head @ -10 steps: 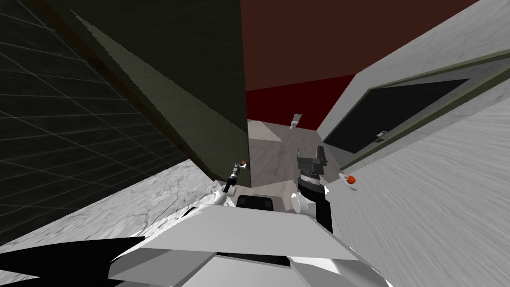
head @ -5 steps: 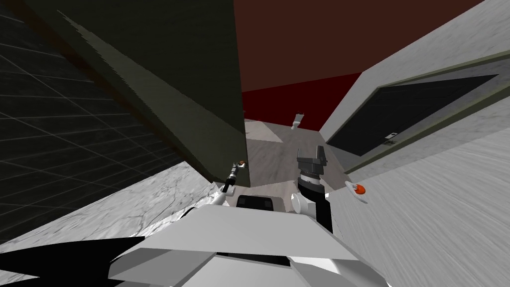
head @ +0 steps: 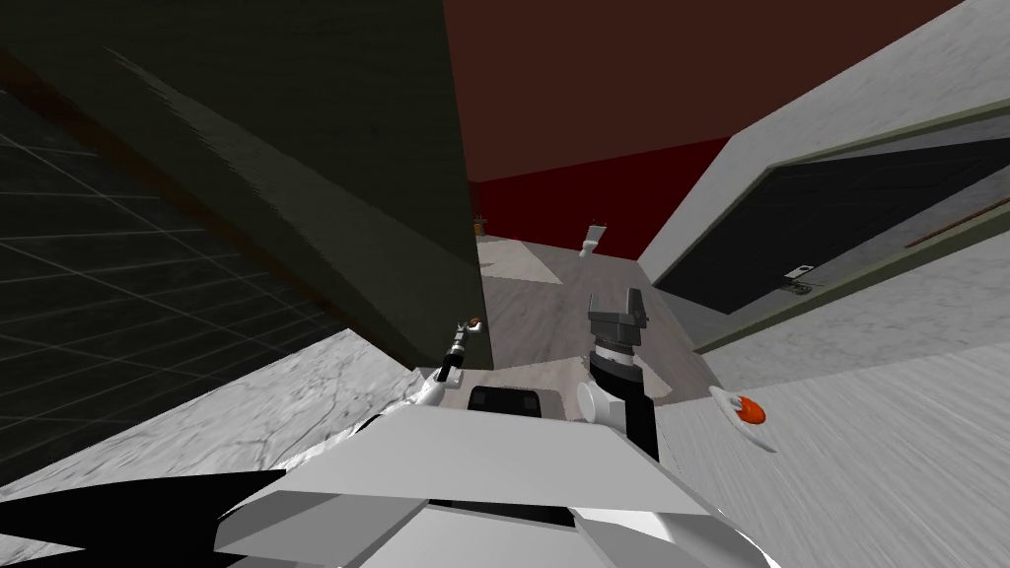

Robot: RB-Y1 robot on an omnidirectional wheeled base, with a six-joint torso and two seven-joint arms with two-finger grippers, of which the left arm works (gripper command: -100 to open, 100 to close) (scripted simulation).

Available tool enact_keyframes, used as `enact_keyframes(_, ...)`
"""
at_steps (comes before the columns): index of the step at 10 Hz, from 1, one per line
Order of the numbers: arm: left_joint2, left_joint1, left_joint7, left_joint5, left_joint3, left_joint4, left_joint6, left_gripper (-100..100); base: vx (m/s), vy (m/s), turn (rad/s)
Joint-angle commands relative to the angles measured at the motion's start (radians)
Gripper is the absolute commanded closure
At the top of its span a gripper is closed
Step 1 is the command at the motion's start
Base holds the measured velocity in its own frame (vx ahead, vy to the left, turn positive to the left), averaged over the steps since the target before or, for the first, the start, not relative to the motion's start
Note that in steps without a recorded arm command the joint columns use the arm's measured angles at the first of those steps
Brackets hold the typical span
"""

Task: Push the door open

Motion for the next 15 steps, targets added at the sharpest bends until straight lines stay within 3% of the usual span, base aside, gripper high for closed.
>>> enact_keyframes(1, 0.013, -0.016, -0.006, 0.012, 0.022, 0.019, -0.015, 100, 0.204, -0.062, 0.044)
enact_keyframes(3, 0.017, -0.016, -0.014, 0.023, 0.043, 0.021, -0.016, 100, 0.188, -0.088, 0.058)
enact_keyframes(5, 0.017, -0.016, -0.014, 0.023, 0.043, 0.022, -0.016, 100, 0.080, -0.034, 0.015)
enact_keyframes(6, 0.020, -0.015, -0.022, 0.035, 0.065, 0.023, -0.017, 100, 0.123, -0.035, 0.027)
enact_keyframes(9, 0.022, -0.015, -0.028, 0.044, 0.081, 0.025, -0.017, 100, 0.167, -0.080, 0.065)
enact_keyframes(11, 0.024, -0.014, -0.039, 0.059, 0.109, 0.027, -0.018, 100, 0.187, -0.072, 0.061)
enact_keyframes(13, 0.024, -0.014, -0.039, 0.059, 0.109, 0.027, -0.018, 100, 0.091, -0.036, 0.019)
enact_keyframes(15, 0.024, -0.014, -0.049, 0.074, 0.135, 0.030, -0.020, 100, 0.124, -0.077, 0.055)
